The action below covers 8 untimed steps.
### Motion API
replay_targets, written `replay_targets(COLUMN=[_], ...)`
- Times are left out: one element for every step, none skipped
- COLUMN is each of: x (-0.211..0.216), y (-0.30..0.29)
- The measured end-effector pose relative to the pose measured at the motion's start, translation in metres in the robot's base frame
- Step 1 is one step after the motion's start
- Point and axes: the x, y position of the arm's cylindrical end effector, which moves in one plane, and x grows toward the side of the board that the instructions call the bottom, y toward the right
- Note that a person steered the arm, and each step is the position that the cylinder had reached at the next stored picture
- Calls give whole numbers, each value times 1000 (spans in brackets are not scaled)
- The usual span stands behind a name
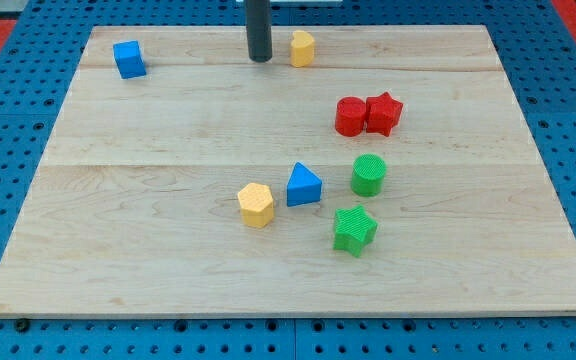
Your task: Place the yellow heart vertically on top of the red circle
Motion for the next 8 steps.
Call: replay_targets(x=[-13,18,18,14,14,13,19,58], y=[26,51,61,65,67,67,59,12])
